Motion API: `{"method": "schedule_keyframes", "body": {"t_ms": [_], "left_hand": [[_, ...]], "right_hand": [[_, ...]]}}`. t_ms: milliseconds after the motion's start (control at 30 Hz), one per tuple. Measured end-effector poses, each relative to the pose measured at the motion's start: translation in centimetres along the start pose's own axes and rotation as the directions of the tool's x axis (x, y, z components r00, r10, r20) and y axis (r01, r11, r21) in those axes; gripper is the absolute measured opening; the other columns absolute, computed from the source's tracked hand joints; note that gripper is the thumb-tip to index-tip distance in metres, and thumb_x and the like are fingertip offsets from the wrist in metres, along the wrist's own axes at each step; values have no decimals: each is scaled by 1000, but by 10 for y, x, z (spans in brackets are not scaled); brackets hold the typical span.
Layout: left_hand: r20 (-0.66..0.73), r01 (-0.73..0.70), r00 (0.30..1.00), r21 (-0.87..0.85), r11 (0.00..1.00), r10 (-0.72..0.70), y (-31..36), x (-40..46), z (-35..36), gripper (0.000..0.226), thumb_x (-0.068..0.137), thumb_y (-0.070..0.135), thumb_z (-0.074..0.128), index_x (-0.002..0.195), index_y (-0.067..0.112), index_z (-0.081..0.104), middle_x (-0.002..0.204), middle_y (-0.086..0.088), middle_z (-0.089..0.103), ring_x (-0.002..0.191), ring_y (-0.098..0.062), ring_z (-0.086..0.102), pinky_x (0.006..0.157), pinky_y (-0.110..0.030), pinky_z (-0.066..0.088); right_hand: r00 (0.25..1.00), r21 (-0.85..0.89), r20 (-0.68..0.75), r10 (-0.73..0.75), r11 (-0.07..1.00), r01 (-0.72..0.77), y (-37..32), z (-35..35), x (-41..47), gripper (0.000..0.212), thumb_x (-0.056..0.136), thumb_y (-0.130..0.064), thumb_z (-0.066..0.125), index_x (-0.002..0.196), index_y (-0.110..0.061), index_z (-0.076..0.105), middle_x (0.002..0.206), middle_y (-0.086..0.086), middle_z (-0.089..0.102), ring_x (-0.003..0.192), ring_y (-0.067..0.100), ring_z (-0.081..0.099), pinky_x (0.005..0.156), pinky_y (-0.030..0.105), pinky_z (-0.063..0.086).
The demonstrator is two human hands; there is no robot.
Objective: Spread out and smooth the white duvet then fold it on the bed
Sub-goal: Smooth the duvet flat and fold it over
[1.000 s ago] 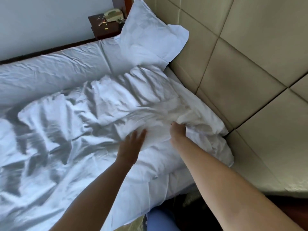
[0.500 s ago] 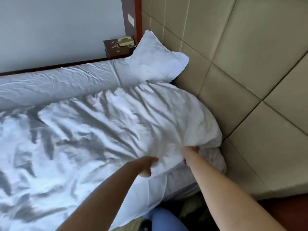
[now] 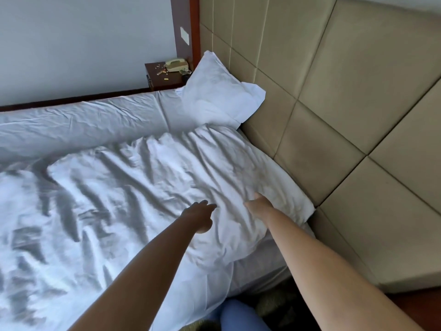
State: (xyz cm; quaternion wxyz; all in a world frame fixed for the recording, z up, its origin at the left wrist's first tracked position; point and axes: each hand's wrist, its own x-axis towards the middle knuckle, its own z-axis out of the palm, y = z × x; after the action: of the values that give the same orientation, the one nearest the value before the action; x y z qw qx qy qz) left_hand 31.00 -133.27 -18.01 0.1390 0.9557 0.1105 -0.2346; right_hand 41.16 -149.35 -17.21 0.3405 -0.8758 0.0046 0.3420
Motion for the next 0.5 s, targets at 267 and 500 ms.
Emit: {"method": "schedule_keyframes", "body": {"t_ms": [267,500], "left_hand": [[77,-26,997,-26,999,28,16,79,-32,58,92,11,37,148,26,28,152,-1,30,138,-22,30,110,-39,33],[123,43,992,-133,990,-27,34,198,-66,52,95,12,36,146,26,33,150,1,33,135,-19,37,105,-32,36]], "right_hand": [[1000,-65,26,-1,998,3,-17,-39,70,52,96,-26,45,145,-9,34,144,10,42,126,27,47,96,30,41],[997,-181,69,18,983,-6,-34,-84,192,48,98,-25,42,143,-11,37,145,9,42,129,27,44,96,28,38]]}}
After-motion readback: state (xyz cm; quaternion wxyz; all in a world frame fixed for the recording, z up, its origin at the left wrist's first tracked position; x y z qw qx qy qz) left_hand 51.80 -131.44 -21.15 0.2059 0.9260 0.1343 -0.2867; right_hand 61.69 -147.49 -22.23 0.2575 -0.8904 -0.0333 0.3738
